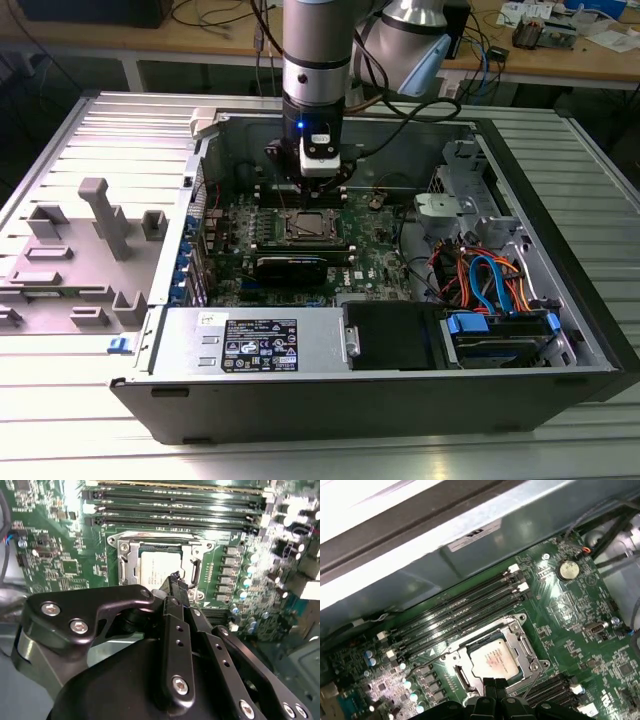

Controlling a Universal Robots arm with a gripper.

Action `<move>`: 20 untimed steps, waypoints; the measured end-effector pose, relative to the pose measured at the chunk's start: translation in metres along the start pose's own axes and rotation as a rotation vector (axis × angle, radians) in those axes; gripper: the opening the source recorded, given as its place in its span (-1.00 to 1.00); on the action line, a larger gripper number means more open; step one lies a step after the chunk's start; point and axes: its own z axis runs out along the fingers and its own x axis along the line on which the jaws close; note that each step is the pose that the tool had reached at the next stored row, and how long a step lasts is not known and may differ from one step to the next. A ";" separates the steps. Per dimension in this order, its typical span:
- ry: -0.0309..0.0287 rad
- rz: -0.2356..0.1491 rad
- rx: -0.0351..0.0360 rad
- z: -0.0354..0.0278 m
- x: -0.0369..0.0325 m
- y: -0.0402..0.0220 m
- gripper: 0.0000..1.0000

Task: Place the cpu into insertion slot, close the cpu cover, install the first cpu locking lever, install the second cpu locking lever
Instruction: 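Install the first cpu locking lever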

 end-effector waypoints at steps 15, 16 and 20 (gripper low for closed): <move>-0.0069 -0.266 -0.0012 0.0024 0.0013 0.0027 -0.79; -0.0069 -0.271 -0.0013 0.0025 0.0013 0.0029 -0.79; -0.0070 -0.274 -0.0013 0.0025 0.0044 0.0017 -0.79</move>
